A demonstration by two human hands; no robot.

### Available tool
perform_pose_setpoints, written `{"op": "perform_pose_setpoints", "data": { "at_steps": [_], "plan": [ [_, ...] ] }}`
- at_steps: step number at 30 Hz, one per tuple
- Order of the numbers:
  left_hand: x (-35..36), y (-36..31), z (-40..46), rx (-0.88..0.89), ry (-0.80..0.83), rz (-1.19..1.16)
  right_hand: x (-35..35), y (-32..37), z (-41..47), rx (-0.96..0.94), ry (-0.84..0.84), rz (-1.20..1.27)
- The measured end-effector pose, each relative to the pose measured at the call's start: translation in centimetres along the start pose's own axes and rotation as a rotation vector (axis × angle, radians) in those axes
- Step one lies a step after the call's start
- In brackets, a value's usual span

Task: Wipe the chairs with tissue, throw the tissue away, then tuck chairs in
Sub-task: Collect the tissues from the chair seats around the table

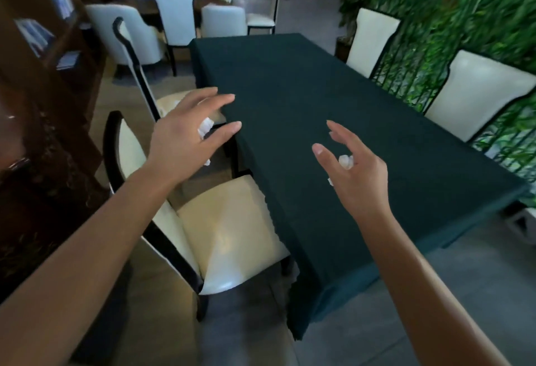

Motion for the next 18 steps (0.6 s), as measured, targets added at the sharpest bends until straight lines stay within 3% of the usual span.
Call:
{"op": "perform_pose_setpoints", "data": {
  "at_steps": [7, 18],
  "plan": [
    [-2.2, 1.9, 4.1, 0.173, 0.073, -0.021, 0.1, 2.5, -0.5, 0.047, -0.250, 0.014],
    [-0.6, 4.9, 7.2, 0.340, 0.171, -0.098, 0.6, 7.6, -5.6, -0.002, -0.539, -0.307]
  ]
}}
Point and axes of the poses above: each hand's wrist, its own z-axis towards the middle knuckle, its own x-axis out of the palm, y = z × x, the point moved 9 cm from there along z, towards the middle knuckle, and after that the axes turned 4 degrees about x, right-handed, at the moved point
